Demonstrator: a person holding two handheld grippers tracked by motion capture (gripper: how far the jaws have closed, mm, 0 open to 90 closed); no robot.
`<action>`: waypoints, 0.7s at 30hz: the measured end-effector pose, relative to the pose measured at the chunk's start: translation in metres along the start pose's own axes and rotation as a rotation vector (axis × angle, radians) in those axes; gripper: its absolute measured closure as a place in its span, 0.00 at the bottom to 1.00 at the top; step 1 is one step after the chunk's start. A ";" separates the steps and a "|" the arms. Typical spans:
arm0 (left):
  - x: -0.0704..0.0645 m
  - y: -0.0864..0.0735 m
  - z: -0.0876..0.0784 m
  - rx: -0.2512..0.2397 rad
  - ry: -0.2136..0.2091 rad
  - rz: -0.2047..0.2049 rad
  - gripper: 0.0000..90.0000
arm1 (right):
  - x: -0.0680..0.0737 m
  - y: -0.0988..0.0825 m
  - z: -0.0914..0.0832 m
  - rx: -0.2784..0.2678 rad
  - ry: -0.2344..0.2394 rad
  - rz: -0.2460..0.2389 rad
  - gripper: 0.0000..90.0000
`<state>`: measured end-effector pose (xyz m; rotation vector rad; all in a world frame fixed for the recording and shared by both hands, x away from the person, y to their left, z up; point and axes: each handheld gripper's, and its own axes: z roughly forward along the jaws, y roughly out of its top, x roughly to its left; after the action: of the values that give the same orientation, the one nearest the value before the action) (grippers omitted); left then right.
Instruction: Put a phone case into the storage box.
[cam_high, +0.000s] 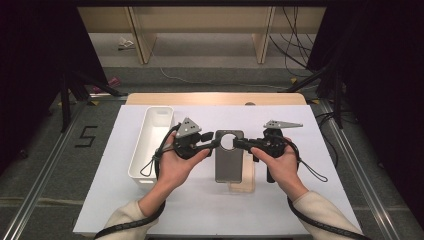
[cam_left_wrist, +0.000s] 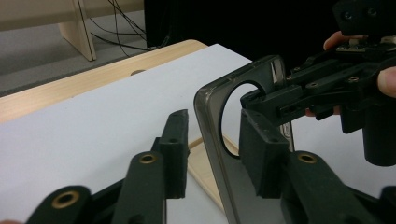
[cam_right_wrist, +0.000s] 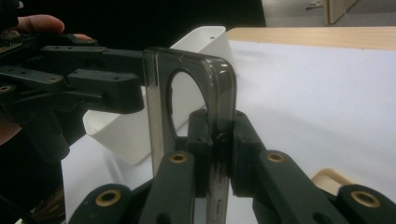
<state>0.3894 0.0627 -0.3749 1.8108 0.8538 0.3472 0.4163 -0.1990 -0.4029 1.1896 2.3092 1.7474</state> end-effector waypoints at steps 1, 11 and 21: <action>0.000 0.000 0.001 -0.001 -0.001 -0.003 0.71 | 0.000 0.000 0.000 0.000 0.000 0.000 0.91; 0.001 0.000 0.007 0.006 0.028 -0.053 0.81 | 0.001 0.000 0.001 -0.002 -0.002 -0.005 0.91; 0.001 -0.003 0.007 -0.009 0.045 -0.063 0.89 | 0.003 -0.001 0.002 0.003 -0.014 -0.030 0.90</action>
<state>0.3938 0.0589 -0.3806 1.7694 0.9373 0.3519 0.4147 -0.1955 -0.4037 1.1571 2.3101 1.7217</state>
